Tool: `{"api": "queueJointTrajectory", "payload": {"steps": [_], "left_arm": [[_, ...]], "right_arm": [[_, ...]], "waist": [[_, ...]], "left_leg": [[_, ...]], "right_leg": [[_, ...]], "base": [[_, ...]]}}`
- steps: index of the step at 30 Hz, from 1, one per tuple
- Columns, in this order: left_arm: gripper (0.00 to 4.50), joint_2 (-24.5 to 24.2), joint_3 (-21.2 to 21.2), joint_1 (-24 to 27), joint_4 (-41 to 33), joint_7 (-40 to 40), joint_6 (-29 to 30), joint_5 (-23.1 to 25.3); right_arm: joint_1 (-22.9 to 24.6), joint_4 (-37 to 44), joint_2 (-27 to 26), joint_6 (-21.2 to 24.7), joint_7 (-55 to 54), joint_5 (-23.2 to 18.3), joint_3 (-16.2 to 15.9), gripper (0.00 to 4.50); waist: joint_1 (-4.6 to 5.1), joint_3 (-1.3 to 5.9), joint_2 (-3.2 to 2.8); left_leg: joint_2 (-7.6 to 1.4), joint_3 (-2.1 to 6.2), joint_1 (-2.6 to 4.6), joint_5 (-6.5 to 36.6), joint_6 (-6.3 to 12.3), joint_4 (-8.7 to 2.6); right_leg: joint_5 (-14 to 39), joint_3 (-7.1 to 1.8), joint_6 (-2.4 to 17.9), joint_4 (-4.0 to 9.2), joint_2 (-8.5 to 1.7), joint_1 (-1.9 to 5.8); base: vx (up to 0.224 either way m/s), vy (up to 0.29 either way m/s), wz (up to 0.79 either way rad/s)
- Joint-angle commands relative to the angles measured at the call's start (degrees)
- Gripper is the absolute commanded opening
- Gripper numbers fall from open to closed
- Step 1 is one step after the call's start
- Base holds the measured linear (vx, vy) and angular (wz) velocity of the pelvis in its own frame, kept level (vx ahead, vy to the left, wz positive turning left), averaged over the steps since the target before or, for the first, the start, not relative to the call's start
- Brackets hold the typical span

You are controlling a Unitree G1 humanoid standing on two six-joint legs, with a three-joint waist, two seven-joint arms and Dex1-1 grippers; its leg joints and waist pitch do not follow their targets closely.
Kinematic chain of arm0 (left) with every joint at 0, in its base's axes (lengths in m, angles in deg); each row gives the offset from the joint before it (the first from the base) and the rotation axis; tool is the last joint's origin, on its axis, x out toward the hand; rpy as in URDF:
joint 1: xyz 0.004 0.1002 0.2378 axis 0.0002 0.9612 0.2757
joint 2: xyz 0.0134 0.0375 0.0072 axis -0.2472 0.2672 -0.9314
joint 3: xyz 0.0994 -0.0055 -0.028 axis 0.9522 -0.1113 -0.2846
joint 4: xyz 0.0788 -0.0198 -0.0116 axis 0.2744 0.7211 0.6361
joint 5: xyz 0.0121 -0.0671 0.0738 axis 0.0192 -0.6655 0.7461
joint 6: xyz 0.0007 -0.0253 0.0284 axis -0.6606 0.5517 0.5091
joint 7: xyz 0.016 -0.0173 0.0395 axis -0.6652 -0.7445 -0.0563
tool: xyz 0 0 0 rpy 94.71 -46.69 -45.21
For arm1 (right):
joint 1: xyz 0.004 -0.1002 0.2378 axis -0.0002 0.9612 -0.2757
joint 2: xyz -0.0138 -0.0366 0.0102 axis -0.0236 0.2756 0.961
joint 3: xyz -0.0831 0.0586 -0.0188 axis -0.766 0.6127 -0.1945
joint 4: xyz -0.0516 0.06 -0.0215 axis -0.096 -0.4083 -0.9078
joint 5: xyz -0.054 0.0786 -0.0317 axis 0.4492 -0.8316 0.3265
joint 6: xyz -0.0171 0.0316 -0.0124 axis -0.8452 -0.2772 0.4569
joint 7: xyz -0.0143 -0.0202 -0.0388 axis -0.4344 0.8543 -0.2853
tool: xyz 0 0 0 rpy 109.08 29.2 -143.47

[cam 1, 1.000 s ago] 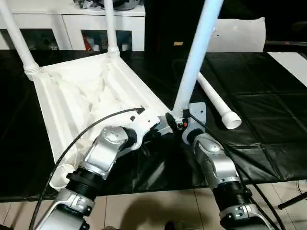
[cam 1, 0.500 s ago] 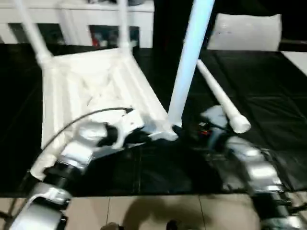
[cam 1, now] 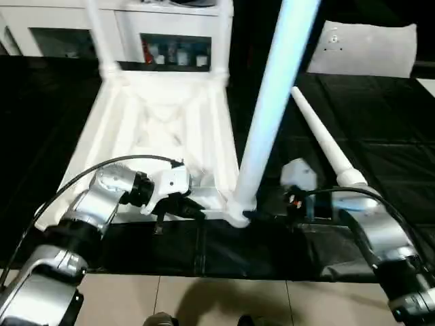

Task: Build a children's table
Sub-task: Rotate leg to tighten

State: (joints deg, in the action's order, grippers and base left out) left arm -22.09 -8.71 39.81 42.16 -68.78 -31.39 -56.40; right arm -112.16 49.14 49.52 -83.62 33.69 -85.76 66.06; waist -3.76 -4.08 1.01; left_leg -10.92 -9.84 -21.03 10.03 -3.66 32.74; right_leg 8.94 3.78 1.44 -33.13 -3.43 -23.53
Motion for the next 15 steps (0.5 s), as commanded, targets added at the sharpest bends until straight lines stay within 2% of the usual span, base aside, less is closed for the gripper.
{"api": "queueJointTrajectory", "payload": {"steps": [1,5,7,9,11,15], "left_arm": [[0.0,0.5,3.9,-1.0,0.0,-4.8,-2.2,1.1],[0.0,1.0,4.6,-1.6,0.4,-5.9,-3.0,1.4],[0.0,1.3,5.0,-2.0,1.0,-6.5,-3.8,1.6],[0.0,1.7,5.4,-2.6,2.2,-7.2,-5.0,1.9],[0.0,1.8,5.4,-2.7,2.4,-7.3,-5.1,1.9],[0.0,2.1,5.7,-3.2,3.3,-7.8,-5.9,2.0]], "right_arm": [[-0.9,-1.7,0.4,-1.1,0.8,1.1,-0.6,4.48],[-2.0,-3.1,0.2,-2.2,2.6,1.3,-1.8,4.48],[-2.7,-4.1,0.0,-2.7,3.3,1.2,-2.1,4.22],[-3.8,-5.9,-0.5,-3.8,4.2,1.3,-2.3,4.22],[-4.0,-6.1,-0.6,-4.0,4.4,1.3,-2.3,3.82],[-4.4,-6.6,-1.0,-4.2,5.5,0.6,-2.6,3.59]], "waist": [[0.29,3.6,-0.02],[0.14,3.73,0.06],[0.06,3.7,0.04],[-0.11,3.7,-0.05],[-0.15,3.67,-0.01],[-0.55,3.79,-0.15]], "left_leg": [[-2.51,0.09,0.87,11.0,3.22,-3.4],[-2.43,0.04,0.65,9.7,3.83,-3.26],[-2.4,-0.03,0.68,9.6,3.95,-3.21],[-2.44,-0.02,0.7,10.0,3.94,-3.21],[-2.42,-0.02,0.73,10.4,3.74,-3.23],[-2.55,0.0,0.86,10.0,3.63,-3.22]], "right_leg": [[13.7,-2.85,12.0,3.22,-4.39,3.09],[10.9,-2.77,13.0,2.82,-4.34,3.33],[11.2,-2.78,13.1,2.9,-4.38,3.3],[12.1,-2.74,12.9,2.98,-4.42,3.27],[13.1,-2.7,12.8,3.1,-4.38,3.27],[11.7,-2.75,12.9,2.88,-4.32,3.21]], "base": [[0.0,0.0,0.0],[0.0,0.0,0.0],[0.0,0.0,0.0],[0.0,0.0,0.0],[0.0,0.0,0.0],[0.0,0.0,0.0]]}}
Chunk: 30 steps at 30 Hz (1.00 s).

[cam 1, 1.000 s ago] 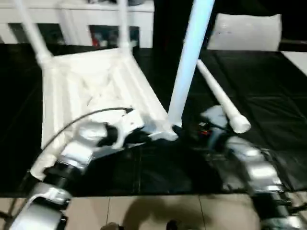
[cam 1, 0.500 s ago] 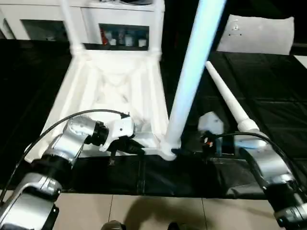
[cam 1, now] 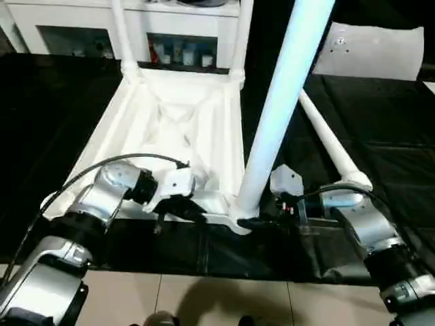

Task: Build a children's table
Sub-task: Rotate leg to tighten

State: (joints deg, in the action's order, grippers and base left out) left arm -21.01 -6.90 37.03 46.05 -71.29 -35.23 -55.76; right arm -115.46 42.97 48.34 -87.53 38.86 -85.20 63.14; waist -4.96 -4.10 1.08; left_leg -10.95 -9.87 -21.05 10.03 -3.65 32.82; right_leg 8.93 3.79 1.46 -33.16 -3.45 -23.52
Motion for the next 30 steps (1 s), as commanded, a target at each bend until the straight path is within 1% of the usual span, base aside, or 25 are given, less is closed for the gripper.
{"api": "queueJointTrajectory", "payload": {"steps": [1,2,4,6,7,8,12,13,14,15,16,17,18,19,20,21,22,23,24,25,26,27,28,29,30], "left_arm": [[0.0,1.0,4.0,-0.5,-0.5,-5.4,-2.1,1.4],[0.0,1.0,4.1,-0.6,-0.3,-5.6,-2.3,1.5],[0.0,1.0,4.2,-0.7,0.0,-5.8,-2.6,1.6],[0.0,1.0,4.3,-0.9,0.4,-6.0,-2.9,1.7],[0.0,1.0,4.3,-0.9,0.5,-6.1,-3.0,1.7],[0.0,0.9,4.3,-0.9,0.6,-6.2,-3.1,1.7],[0.0,1.1,3.6,-0.7,0.7,-5.4,-1.8,1.2],[0.0,1.3,3.0,-0.5,0.3,-4.1,-0.5,1.0],[0.0,1.6,2.3,-0.2,-0.2,-2.3,0.8,0.9],[0.0,1.6,2.3,-0.2,-0.2,-2.3,0.9,0.9],[0.0,3.1,-0.1,0.7,-1.8,4.7,5.8,0.7],[0.0,3.8,-1.1,1.1,-2.6,7.3,7.8,0.3],[0.0,4.6,-2.0,1.5,-3.7,9.6,10.0,0.0],[0.0,4.6,-2.0,1.5,-3.7,9.6,10.0,0.0],[0.0,4.6,-2.0,1.5,-3.7,9.6,10.0,0.0],[0.0,5.7,-3.1,2.2,-5.3,12.6,12.6,-0.3],[0.0,7.7,-4.5,3.1,-7.7,17.2,16.6,-0.7],[0.0,10.1,-5.9,4.1,-10.2,22.4,20.1,-0.8],[0.0,10.1,-5.9,4.1,-10.2,22.4,20.1,-0.8],[0.0,11.1,-6.4,4.5,-11.1,24.4,21.3,-0.7],[0.0,14.2,-7.4,5.5,-13.3,30.1,24.4,-0.1],[0.0,15.4,-7.5,5.7,-13.7,32.0,25.0,0.5],[0.0,16.1,-7.6,5.9,-14.0,33.2,25.4,0.9],[0.0,16.6,-7.5,5.9,-14.1,34.3,25.7,1.3],[0.0,17.7,-7.3,6.1,-14.4,36.2,26.3,2.2]], "right_arm": [[-1.2,-0.6,0.2,-0.4,0.6,0.0,0.2,3.59],[-1.2,-0.7,0.1,-0.5,0.8,-0.1,0.2,3.42],[-1.3,-1.1,0.0,-0.6,1.2,-0.3,0.1,3.31],[-1.3,-1.5,-0.3,-0.7,1.6,-0.6,0.1,3.23],[-1.3,-1.6,-0.4,-0.6,1.8,-0.7,0.1,2.99],[-1.2,-1.6,-0.4,-0.6,1.8,-0.8,0.1,2.9],[-0.4,-0.8,-0.9,1.1,2.1,-2.0,0.6,2.78],[0.2,-0.1,-1.2,2.4,1.8,-2.5,1.0,2.78],[1.3,1.2,-2.3,4.9,-0.2,-3.9,2.1,2.77],[1.3,1.2,-2.3,4.9,-0.2,-3.9,2.1,2.77],[3.1,3.2,-4.4,8.9,-4.5,-5.6,4.0,2.76],[3.8,3.8,-5.2,10.1,-6.4,-5.9,4.6,2.76],[4.5,4.2,-6.1,10.3,-8.5,-5.7,4.9,2.75],[4.5,4.2,-6.1,10.3,-8.5,-5.7,4.9,2.75],[4.5,4.2,-6.1,10.3,-8.5,-5.7,4.9,2.75],[5.4,4.6,-7.7,10.5,-12.3,-4.9,5.3,2.74],[6.5,4.9,-10.5,10.8,-17.5,-4.2,5.9,2.74],[7.4,5.1,-13.7,11.7,-22.9,-3.9,6.7,2.74],[7.4,5.1,-13.7,11.7,-22.9,-3.9,6.7,2.74],[7.7,5.0,-15.0,12.2,-25.1,-3.7,7.0,2.74],[8.0,4.2,-19.2,13.0,-32.2,-2.6,7.7,2.74],[7.9,3.8,-20.7,13.2,-34.7,-1.8,8.0,2.74],[7.9,3.6,-21.7,13.4,-36.3,-1.3,8.1,2.74],[7.7,3.2,-22.6,13.5,-38.0,-0.8,8.3,2.74],[7.3,2.5,-24.2,13.8,-41.1,0.0,8.7,2.74]], "waist": [[0.48,3.88,-0.18],[0.35,3.86,-0.17],[0.3,3.85,-0.17],[0.31,3.82,-0.15],[0.3,3.77,-0.33],[0.32,3.79,-0.34],[0.28,3.87,-0.36],[0.28,3.87,-0.61],[0.26,3.87,-0.55],[0.18,3.75,-0.61],[0.2,3.83,-0.65],[0.1,3.71,-0.79],[0.29,3.68,-0.6],[0.56,3.62,-0.66],[0.56,3.62,-0.66],[0.84,3.51,-0.65],[1.06,3.39,-0.65],[1.5,3.12,-0.58],[2.16,3.11,-0.41],[2.47,3.12,-0.33],[3.05,3.35,-0.18],[3.46,3.09,-0.21],[3.77,3.16,-0.12],[3.82,3.11,-0.12],[4.17,3.07,-0.06]], "left_leg": [[-2.54,0.0,0.91,9.7,3.71,-3.27],[-2.57,0.01,0.86,9.4,3.86,-3.28],[-2.56,0.03,0.82,9.4,3.93,-3.29],[-2.48,0.0,0.8,9.7,3.88,-3.27],[-2.5,0.05,0.85,10.4,3.58,-3.33],[-2.49,0.05,0.86,10.6,3.46,-3.34],[-2.54,0.09,0.89,10.5,3.12,-3.36],[-2.54,0.07,0.92,10.4,3.1,-3.35],[-2.55,0.08,0.95,10.4,3.13,-3.36],[-2.55,0.04,0.95,10.9,3.08,-3.43],[-2.56,0.13,0.88,11.1,2.88,-3.42],[-2.89,0.14,1.24,11.9,2.42,-3.55],[-2.58,0.2,1.17,13.0,1.83,-3.68],[-2.54,0.4,1.05,13.8,1.1,-3.8],[-2.54,0.4,1.05,13.8,1.1,-3.8],[-2.49,0.46,1.17,15.1,0.54,-3.86],[-2.39,0.52,1.04,15.6,0.55,-3.93],[-2.39,0.58,1.03,16.8,-0.05,-4.11],[-2.23,0.72,1.18,18.2,-0.49,-4.06],[-1.95,0.8,1.08,18.5,-0.39,-4.0],[-2.14,0.8,0.99,17.5,-0.47,-3.98],[-1.78,0.95,0.83,18.0,-0.19,-3.98],[-1.51,0.77,1.08,17.7,0.23,-3.72],[-1.37,0.76,1.17,17.9,0.65,-3.63],[-1.39,0.71,1.05,17.6,0.93,-3.6]], "right_leg": [[11.0,-2.77,13.1,2.84,-4.35,3.24],[10.2,-2.76,13.3,2.71,-4.33,3.27],[10.0,-2.71,13.4,2.67,-4.31,3.31],[10.7,-2.72,13.3,2.8,-4.34,3.32],[12.0,-2.69,13.1,2.95,-4.4,3.28],[12.3,-2.68,13.0,3.01,-4.39,3.3],[11.5,-2.7,13.1,2.89,-4.33,3.37],[10.8,-2.7,13.5,2.82,-4.26,3.35],[10.7,-2.68,13.5,2.84,-4.25,3.34],[11.2,-2.71,13.5,3.03,-4.26,3.34],[11.7,-2.67,13.4,2.95,-4.38,3.46],[12.2,-2.78,13.7,3.14,-4.49,3.14],[14.8,-2.62,13.0,3.39,-4.41,3.27],[17.3,-2.63,12.2,3.59,-4.63,3.35],[17.3,-2.63,12.2,3.59,-4.63,3.35],[20.5,-2.68,10.7,4.0,-4.63,3.14],[21.4,-2.62,10.6,4.14,-4.57,3.1],[23.0,-2.58,10.3,4.41,-4.58,2.92],[25.8,-2.47,9.7,4.61,-4.7,2.88],[27.8,-2.28,8.8,4.88,-4.59,3.02],[27.9,-2.51,8.3,4.77,-4.61,3.06],[30.7,-2.12,7.1,5.33,-4.51,2.94],[32.4,-2.19,6.1,5.74,-4.47,2.61],[33.5,-2.15,5.6,6.0,-4.44,2.53],[34.1,-2.24,5.2,6.06,-4.36,2.35]], "base": [[0.0,0.0,0.0],[0.0,0.0,0.0],[0.0,0.0,0.0],[0.0,0.0,0.0],[0.0,0.0,0.0],[0.0,0.0,0.0],[0.0,0.0,0.0],[0.0,0.0,0.0],[0.0,0.0,0.0],[0.0,0.0,0.0],[0.0,0.0,0.0],[0.0,0.0,0.0],[0.0,0.0,0.0],[0.0,0.0,0.0],[0.0,0.0,0.0],[0.0,0.0,0.0],[0.0,0.0,0.0],[0.0,0.0,0.0],[0.0,0.0,0.0],[0.0,0.0,0.0],[0.0,0.0,0.0],[0.0,0.0,0.0],[0.0,0.0,0.0],[0.0,0.0,0.0],[0.0,0.0,0.0]]}}
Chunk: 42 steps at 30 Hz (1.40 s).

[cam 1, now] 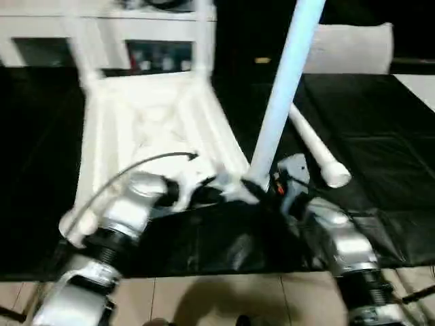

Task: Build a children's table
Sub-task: Rotate leg to tighten

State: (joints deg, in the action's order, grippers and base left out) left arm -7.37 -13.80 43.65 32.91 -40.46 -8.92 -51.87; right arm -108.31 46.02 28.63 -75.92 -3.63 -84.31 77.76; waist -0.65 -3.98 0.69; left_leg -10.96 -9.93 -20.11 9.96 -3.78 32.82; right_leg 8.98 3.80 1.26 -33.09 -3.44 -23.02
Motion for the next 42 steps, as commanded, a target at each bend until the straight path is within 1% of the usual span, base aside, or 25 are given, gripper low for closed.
{"api": "queueJointTrajectory", "payload": {"steps": [1,3,4,5,6,8,10,14,16,17,18,19,21,22,23,24,25,26,28,29,30,33,36,40,42], "left_arm": [[0.0,5.7,0.2,-0.5,-1.5,8.7,0.9,-0.1],[0.0,6.1,0.3,-0.5,-1.5,9.5,1.2,0.2],[0.0,7.9,1.1,-0.9,-1.6,13.8,2.5,2.2],[0.0,7.9,1.1,-0.9,-1.6,13.8,2.5,2.2],[0.0,8.2,1.7,-1.0,-1.9,14.6,3.0,3.1],[0.0,8.3,2.0,-1.0,-2.2,14.8,3.3,3.6],[0.0,4.9,4.0,-0.5,-2.1,10.4,0.9,4.6],[0.0,3.6,4.0,-0.1,-2.2,8.5,0.3,4.4],[0.0,0.7,3.7,0.4,-2.0,4.8,-1.3,3.8],[0.0,0.7,3.7,0.4,-2.0,4.8,-1.3,3.8],[0.0,-1.9,3.6,0.8,-1.8,1.5,-3.3,3.1],[0.0,-1.9,3.6,0.8,-1.8,1.5,-3.3,3.1],[0.0,-4.1,4.1,1.3,-1.4,-2.8,-6.7,1.9],[0.0,-6.3,4.6,1.7,-0.7,-7.0,-10.6,0.7],[0.0,-6.9,4.7,1.8,-0.4,-8.2,-11.4,0.3],[0.0,-7.2,4.8,1.7,-0.2,-8.7,-11.8,0.2],[0.0,-7.7,4.9,1.7,0.2,-9.6,-12.5,0.0],[0.0,-8.7,5.1,1.4,1.1,-11.4,-13.7,-0.1],[0.0,-9.7,5.3,1.1,1.9,-13.5,-15.0,-0.4],[0.0,-10.6,5.4,0.7,2.6,-15.8,-15.9,-1.0],[0.0,-11.9,5.6,-0.3,3.9,-19.5,-17.9,-1.9],[0.0,-13.0,6.2,-1.4,5.5,-23.1,-19.8,-2.4],[0.0,-14.1,7.0,-2.8,7.5,-27.3,-22.2,-2.6],[0.0,-14.4,8.3,-3.8,8.3,-31.2,-23.9,-2.8],[0.0,-14.5,8.6,-4.0,8.7,-32.0,-24.2,-2.9]], "right_arm": [[-0.6,-1.8,-6.9,2.8,-4.0,0.6,-5.5,2.74],[-0.9,-2.1,-7.5,2.8,-5.2,0.9,-5.3,2.74],[-2.2,-3.7,-10.4,2.8,-10.3,1.3,-4.3,3.09],[-2.2,-3.7,-10.4,2.8,-10.3,1.3,-4.3,3.3],[-2.5,-3.8,-11.1,2.3,-11.4,1.6,-3.9,3.44],[-2.6,-3.7,-11.5,2.0,-11.8,1.8,-3.6,3.53],[-1.5,-1.6,-9.7,0.5,-9.4,1.2,-2.8,3.78],[-0.7,-0.3,-8.4,0.1,-8.2,1.1,-2.4,4.02],[1.0,2.8,-4.5,-0.4,-3.5,-0.1,-1.9,4.32],[1.0,2.8,-4.5,-0.4,-3.5,-0.1,-1.9,4.43],[2.3,5.2,-0.7,-1.0,1.4,-1.4,-1.6,4.43],[2.3,5.2,-0.7,-1.0,1.4,-1.4,-1.6,4.47],[2.8,6.3,2.6,-1.8,5.4,-2.1,-1.4,4.47],[3.2,7.1,5.6,-2.7,9.4,-2.9,-1.0,4.47],[3.3,7.4,6.6,-2.9,11.2,-3.2,-1.0,4.47],[3.4,7.6,7.1,-3.2,12.2,-3.2,-1.0,4.47],[3.4,7.8,8.0,-3.5,13.7,-3.4,-1.2,4.47],[3.4,8.0,9.7,-3.6,16.8,-3.9,-1.4,4.47],[3.4,8.3,11.5,-3.7,20.1,-4.4,-1.7,4.47],[3.2,8.5,13.4,-3.4,22.9,-5.0,-2.3,4.47],[2.6,8.8,16.0,-3.4,27.3,-5.5,-3.4,4.47],[1.7,8.2,18.3,-3.8,31.4,-5.2,-5.3,4.47],[0.5,6.7,20.1,-4.6,35.9,-4.5,-7.1,4.47],[-1.6,4.2,20.7,-6.1,38.2,-3.3,-8.8,4.47],[-2.2,3.6,20.8,-6.2,38.9,-3.2,-9.2,4.47]], "waist": [[0.05,3.05,0.17],[0.26,3.06,0.07],[0.52,3.2,0.0],[0.57,3.16,-0.02],[0.63,3.26,-0.13],[0.6,3.3,-0.14],[0.49,3.49,-0.18],[0.37,3.56,-0.19],[0.23,3.57,-0.26],[0.17,3.63,-0.21],[0.03,3.74,-0.22],[0.01,3.74,-0.24],[0.06,3.91,-0.18],[-0.17,3.98,-0.2],[-0.13,3.85,-0.16],[-0.18,3.8,-0.21],[-0.22,3.77,-0.17],[-0.25,3.68,-0.22],[-0.47,3.56,-0.15],[-0.65,3.52,-0.19],[-0.98,3.54,-0.13],[-1.4,3.55,-0.04],[-1.61,3.48,0.05],[-2.02,3.57,0.04],[-2.58,3.6,0.13]], "left_leg": [[-1.39,0.84,0.17,17.7,0.98,-3.62],[-1.34,0.93,0.26,18.6,1.2,-3.68],[-1.48,0.96,0.22,18.9,1.1,-3.76],[-1.55,1.06,0.26,19.2,0.91,-3.82],[-1.53,1.05,0.33,19.9,0.9,-3.79],[-1.51,1.04,0.1,19.9,1.21,-3.89],[-1.57,0.94,-0.05,18.7,1.67,-3.9],[-1.66,0.79,-0.29,17.2,2.05,-3.91],[-1.61,0.67,-0.25,16.4,2.36,-3.84],[-1.59,0.65,-0.37,15.9,2.55,-3.8],[-1.67,0.6,-0.49,14.7,3.08,-3.75],[-1.77,0.57,-0.62,13.8,3.4,-3.78],[-1.72,0.5,-0.72,12.3,3.57,-3.58],[-1.73,0.53,-0.65,12.1,4.03,-3.49],[-1.74,0.41,-0.67,12.2,4.3,-3.49],[-1.83,0.35,-0.51,12.4,4.32,-3.51],[-1.84,0.38,-0.48,12.5,4.19,-3.55],[-1.96,0.3,-0.32,13.0,4.07,-3.57],[-1.92,0.35,-0.25,14.2,4.1,-3.6],[-2.12,0.37,-0.14,14.1,3.68,-3.7],[-1.99,0.37,-0.04,14.3,3.82,-3.61],[-2.06,0.3,-0.04,13.6,3.73,-3.6],[-2.02,0.25,-0.03,13.6,3.6,-3.54],[-2.29,0.22,0.0,12.2,3.5,-3.52],[-2.33,0.08,0.12,11.5,3.61,-3.45]], "right_leg": [[34.6,-2.18,4.9,6.12,-4.36,1.75],[34.3,-2.01,4.5,6.22,-4.15,1.71],[33.1,-2.12,4.8,5.99,-4.08,1.6],[33.0,-2.05,4.9,5.96,-4.13,1.59],[32.4,-2.03,4.9,5.97,-4.08,1.58],[31.1,-2.18,5.0,5.86,-4.11,1.71],[28.7,-2.42,5.3,5.65,-4.15,1.78],[25.0,-2.6,6.7,5.2,-4.15,2.11],[23.7,-2.61,7.3,5.1,-4.09,2.27],[22.9,-2.62,7.4,4.99,-4.05,2.47],[20.6,-2.72,7.9,4.74,-4.07,2.63],[18.5,-2.74,8.7,4.49,-4.06,2.73],[16.4,-2.72,9.9,4.12,-4.06,2.91],[15.6,-2.72,10.1,4.1,-4.1,3.05],[15.2,-2.79,10.2,4.11,-4.02,2.95],[15.1,-2.81,10.5,4.05,-3.97,2.79],[15.2,-2.69,10.8,4.02,-3.93,2.9],[15.9,-2.74,11.0,4.07,-4.01,2.65],[18.5,-2.67,10.5,4.32,-4.05,2.7],[18.4,-2.76,10.6,4.24,-4.1,2.52],[18.7,-2.69,10.6,4.31,-4.05,2.64],[17.3,-2.83,11.0,3.98,-4.18,2.7],[18.7,-2.72,10.8,4.04,-4.23,2.68],[16.4,-2.76,11.7,3.63,-4.26,2.66],[15.2,-2.76,12.2,3.43,-4.21,2.66]], "base": [[0.0,0.0,0.0],[0.0,0.0,0.0],[0.0,0.0,0.0],[0.0,0.0,0.0],[0.0,0.0,0.0],[0.0,0.0,0.0],[0.0,0.0,0.0],[0.0,0.0,0.0],[0.0,0.0,0.0],[0.0,0.0,0.0],[0.0,0.0,0.0],[0.0,0.0,0.0],[0.0,0.0,0.0],[0.0,0.0,0.0],[0.0,0.0,0.0],[0.0,0.0,0.0],[0.0,0.0,0.0],[0.0,0.0,0.0],[0.0,0.0,0.0],[0.0,0.0,0.0],[0.0,0.0,0.0],[0.0,0.0,0.0],[0.0,0.0,0.0],[0.0,0.0,0.0],[0.0,0.0,0.0]]}}
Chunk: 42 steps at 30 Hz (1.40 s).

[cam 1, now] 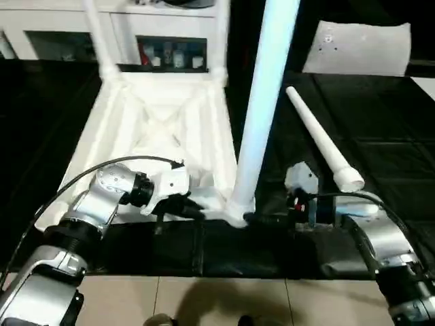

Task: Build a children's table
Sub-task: Rotate leg to tighten

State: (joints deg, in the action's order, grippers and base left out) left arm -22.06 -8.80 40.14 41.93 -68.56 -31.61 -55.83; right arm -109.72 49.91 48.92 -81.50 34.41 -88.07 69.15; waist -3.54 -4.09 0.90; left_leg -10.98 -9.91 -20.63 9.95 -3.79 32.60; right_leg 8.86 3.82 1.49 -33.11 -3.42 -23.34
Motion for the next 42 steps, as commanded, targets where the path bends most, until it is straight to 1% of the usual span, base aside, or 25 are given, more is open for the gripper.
{"api": "queueJointTrajectory", "payload": {"steps": [1,3,5,6,9,11,13,14,17,19,21,27,28,30,33,34,35,36,37,38,39,40,41,42], "left_arm": [[0.0,0.3,4.1,-1.0,0.3,-5.2,-2.1,0.9],[0.0,0.5,4.6,-1.4,0.6,-6.5,-2.8,1.0],[0.0,0.8,4.9,-1.8,1.3,-7.2,-3.6,1.2],[0.0,0.8,4.9,-1.9,1.4,-7.3,-3.7,1.2],[0.0,1.5,5.0,-2.7,2.6,-7.4,-4.7,1.6],[0.0,1.9,5.0,-3.3,3.5,-7.5,-5.2,1.7],[0.0,2.0,5.0,-3.6,4.0,-7.6,-5.6,1.8],[0.0,2.0,5.1,-3.8,4.3,-7.6,-5.9,1.9],[0.0,2.0,5.2,-4.1,4.9,-7.7,-6.5,1.9],[0.0,2.1,5.3,-4.2,5.2,-7.9,-6.7,1.9],[0.0,2.2,5.3,-4.3,5.6,-8.0,-7.0,2.0],[0.0,2.1,5.3,-4.7,6.7,-8.3,-8.0,2.4],[0.0,2.0,5.3,-4.7,6.8,-8.2,-8.0,2.4],[0.0,2.0,4.9,-4.6,6.8,-7.7,-7.4,2.3],[0.0,2.1,3.3,-3.8,5.9,-5.8,-5.0,1.1],[0.0,2.2,2.9,-3.6,5.5,-5.2,-4.1,0.7],[0.0,2.5,1.8,-3.1,4.7,-2.7,-2.3,0.5],[0.0,2.7,0.9,-2.6,3.8,0.1,-0.2,0.5],[0.0,3.3,-0.2,-1.9,2.6,3.8,1.7,0.7],[0.0,4.1,-1.3,-1.1,1.2,7.4,4.5,0.6],[0.0,4.8,-2.1,-0.4,-0.1,9.8,6.9,0.4],[0.0,6.3,-3.1,0.6,-2.2,12.9,9.5,0.1],[0.0,6.3,-3.1,0.6,-2.2,12.9,9.5,0.1],[0.0,7.2,-3.6,1.1,-3.5,14.7,11.2,-0.2]], "right_arm": [[-1.6,-1.1,0.5,-1.1,2.0,0.6,-1.1,4.47],[-2.4,-1.6,0.4,-1.3,3.3,0.6,-1.8,4.47],[-3.1,-2.2,0.2,-1.4,4.5,0.4,-2.4,4.47],[-3.2,-2.3,0.2,-1.4,4.6,0.4,-2.4,4.14],[-3.8,-3.2,-0.1,-2.2,6.0,0.4,-3.2,4.09],[-3.8,-3.5,-0.2,-2.6,7.0,0.6,-4.1,3.79],[-3.8,-3.7,-0.2,-2.8,7.3,0.7,-4.4,3.69],[-3.8,-3.8,-0.2,-2.9,7.3,0.8,-4.5,3.69],[-3.9,-4.3,-0.5,-3.4,7.5,1.0,-4.6,3.28],[-4.1,-4.6,-0.7,-3.4,7.7,0.9,-4.7,3.19],[-4.2,-4.6,-0.7,-3.4,8.1,1.0,-5.1,2.86],[-4.1,-4.8,-0.6,-3.3,8.9,0.9,-5.9,2.7],[-4.0,-4.7,-0.7,-3.2,8.9,0.9,-5.9,2.69],[-3.7,-4.3,-0.9,-2.8,8.9,0.6,-5.8,2.68],[-2.7,-3.3,-2.0,-1.3,7.2,-0.6,-4.8,2.67],[-2.5,-3.0,-2.3,-0.8,6.7,-1.0,-4.5,2.67],[-2.0,-2.4,-3.2,1.1,4.7,-1.8,-3.7,2.67],[-1.5,-1.9,-4.4,2.6,2.2,-2.3,-2.8,2.67],[-0.8,-1.3,-6.0,3.9,-1.1,-2.7,-1.8,2.67],[-0.1,-0.8,-7.8,4.9,-4.7,-2.4,-1.2,2.67],[0.4,-0.7,-9.1,5.2,-7.5,-1.8,-0.9,2.66],[0.8,-0.9,-11.1,5.5,-11.2,-1.2,-0.6,2.66],[0.8,-0.9,-11.1,5.5,-11.2,-1.2,-0.6,2.65],[1.0,-1.1,-12.4,5.6,-13.4,-0.8,-0.4,2.65]], "waist": [[0.18,3.72,-0.14],[0.03,3.65,0.11],[-0.14,3.66,0.07],[-0.27,3.63,0.12],[-0.46,3.62,0.16],[-0.76,3.59,0.17],[-1.12,3.68,0.14],[-1.13,3.71,0.16],[-1.11,3.69,0.17],[-1.12,3.66,0.15],[-1.13,3.55,0.19],[-1.11,3.56,0.31],[-1.13,3.54,0.21],[-1.12,3.54,0.23],[-1.07,3.5,-0.08],[-1.06,3.44,-0.01],[-1.08,3.42,-0.17],[-1.05,3.36,-0.11],[-0.99,3.19,-0.23],[-0.7,2.98,-0.31],[-0.34,2.93,-0.28],[-0.12,2.8,-0.14],[0.41,2.69,-0.12],[0.68,2.71,-0.14]], "left_leg": [[-2.35,0.05,0.64,11.2,3.63,-3.24],[-2.35,0.02,0.52,10.7,3.86,-3.22],[-2.33,0.01,0.58,11.3,3.74,-3.19],[-2.34,0.04,0.51,11.2,3.68,-3.22],[-2.32,0.03,0.58,11.4,3.54,-3.21],[-2.38,0.02,0.67,11.6,3.45,-3.23],[-2.44,0.02,0.67,11.0,3.4,-3.23],[-2.46,0.03,0.67,10.9,3.39,-3.23],[-2.39,0.05,0.55,10.7,3.48,-3.24],[-2.41,0.05,0.59,11.2,3.47,-3.24],[-2.33,0.04,0.6,11.7,3.38,-3.28],[-2.38,0.08,0.55,11.4,3.35,-3.31],[-2.41,0.11,0.57,11.4,3.35,-3.34],[-2.42,0.08,0.6,11.5,3.34,-3.32],[-2.44,0.12,0.62,11.9,3.12,-3.4],[-2.43,0.07,0.67,12.3,2.94,-3.41],[-2.43,0.13,0.63,12.4,2.76,-3.47],[-2.46,0.14,0.62,12.7,2.63,-3.54],[-2.52,0.25,0.77,13.9,2.16,-3.69],[-2.42,0.41,0.77,15.6,1.42,-3.84],[-2.45,0.52,1.01,16.9,0.47,-4.01],[-2.29,0.59,1.07,17.7,0.29,-3.97],[-2.14,0.75,1.03,18.4,-0.02,-4.08],[-2.06,0.79,1.1,18.7,-0.15,-4.04]], "right_leg": [[14.8,-2.79,12.1,3.39,-4.22,2.99],[13.7,-2.74,12.3,3.22,-4.21,3.01],[15.0,-2.73,12.1,3.32,-4.35,3.03],[15.5,-2.74,11.9,3.39,-4.39,3.1],[16.4,-2.69,11.5,3.47,-4.36,3.01],[17.1,-2.75,11.2,3.55,-4.41,2.96],[16.3,-2.79,11.2,3.48,-4.44,2.96],[15.9,-2.77,11.3,3.4,-4.43,2.97],[14.7,-2.71,11.6,3.25,-4.35,3.06],[15.4,-2.68,11.6,3.33,-4.4,3.03],[17.0,-2.68,11.1,3.56,-4.4,2.99],[17.1,-2.68,10.8,3.51,-4.38,2.97],[17.2,-2.67,10.8,3.5,-4.42,2.96],[17.0,-2.7,10.9,3.51,-4.41,2.94],[17.0,-2.67,11.2,3.54,-4.37,2.94],[17.5,-2.68,11.2,3.62,-4.39,2.92],[17.6,-2.68,11.2,3.58,-4.4,2.95],[18.2,-2.68,11.0,3.72,-4.4,2.93],[20.0,-2.65,10.7,3.97,-4.47,2.77],[22.4,-2.63,10.2,4.13,-4.48,2.71],[25.0,-2.66,9.5,4.35,-4.6,2.55],[26.8,-2.6,8.9,4.65,-4.61,2.43],[29.2,-2.5,8.2,4.97,-4.62,2.41],[30.2,-2.44,7.6,5.08,-4.55,2.37]], "base": [[0.0,0.0,0.0],[0.0,0.0,0.0],[0.0,0.0,0.0],[0.0,0.0,0.0],[0.0,0.0,0.0],[0.0,0.0,0.0],[0.0,0.0,0.0],[0.0,0.0,0.0],[0.0,0.0,0.0],[0.0,0.0,0.0],[0.0,0.0,0.0],[0.0,0.0,0.0],[0.0,0.0,0.0],[0.0,0.0,0.0],[0.0,0.0,0.0],[0.0,0.0,0.0],[0.0,0.0,0.0],[0.0,0.0,0.0],[0.0,0.0,0.0],[0.0,0.0,0.0],[0.0,0.0,0.0],[0.0,0.0,0.0],[0.0,0.0,0.0],[0.0,0.0,0.0]]}}
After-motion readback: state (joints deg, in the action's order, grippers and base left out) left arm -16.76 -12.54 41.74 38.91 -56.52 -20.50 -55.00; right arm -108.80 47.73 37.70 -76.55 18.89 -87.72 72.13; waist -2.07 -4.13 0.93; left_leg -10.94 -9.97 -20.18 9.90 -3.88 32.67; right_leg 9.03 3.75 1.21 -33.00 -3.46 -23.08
